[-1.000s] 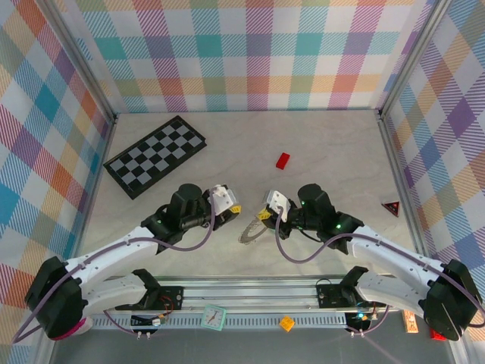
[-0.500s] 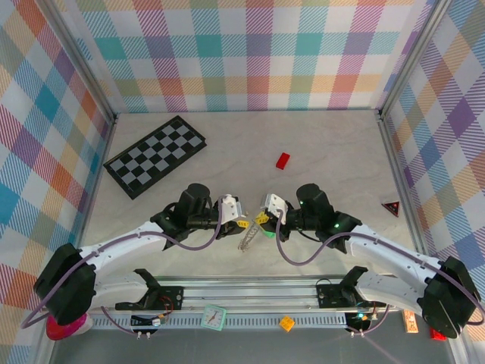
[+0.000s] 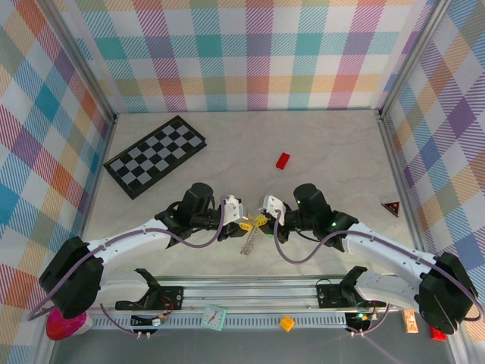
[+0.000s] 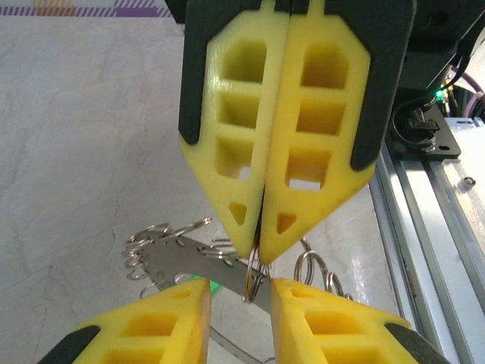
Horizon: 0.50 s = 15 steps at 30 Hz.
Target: Put the keys on the keyring
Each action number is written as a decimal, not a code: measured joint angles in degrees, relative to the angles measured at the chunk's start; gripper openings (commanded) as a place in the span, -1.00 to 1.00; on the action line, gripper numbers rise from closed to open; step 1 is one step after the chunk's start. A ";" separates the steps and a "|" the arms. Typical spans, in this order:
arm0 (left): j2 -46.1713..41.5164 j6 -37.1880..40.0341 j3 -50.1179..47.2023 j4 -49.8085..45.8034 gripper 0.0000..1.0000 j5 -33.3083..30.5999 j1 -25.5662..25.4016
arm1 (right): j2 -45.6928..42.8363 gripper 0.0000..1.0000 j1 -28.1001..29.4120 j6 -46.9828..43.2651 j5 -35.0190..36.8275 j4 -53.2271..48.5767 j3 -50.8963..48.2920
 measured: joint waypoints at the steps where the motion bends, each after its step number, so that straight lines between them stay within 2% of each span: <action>1: 0.04 -0.22 0.07 0.28 -0.56 0.31 0.00 | 0.11 -1.00 0.00 0.00 -0.17 0.02 0.00; 8: 0.70 -0.79 0.24 0.09 -0.97 1.57 0.00 | 0.72 -1.00 0.00 0.02 -0.42 0.46 0.00; 9: 0.70 -0.79 0.26 0.02 -0.99 1.55 0.00 | 0.72 -0.87 0.00 0.02 -0.37 0.46 0.00; 11: 0.70 -0.39 0.44 -0.09 -1.00 1.44 0.00 | 0.33 -0.26 0.00 0.09 0.37 0.37 0.00; 12: 0.68 -0.24 0.57 -0.13 -1.00 1.18 0.00 | -0.31 -0.12 0.00 0.24 1.49 0.35 0.00; 15: 0.44 0.22 0.63 -0.81 -1.00 -0.48 0.00 | -4.55 0.12 0.11 0.48 6.95 0.42 -0.13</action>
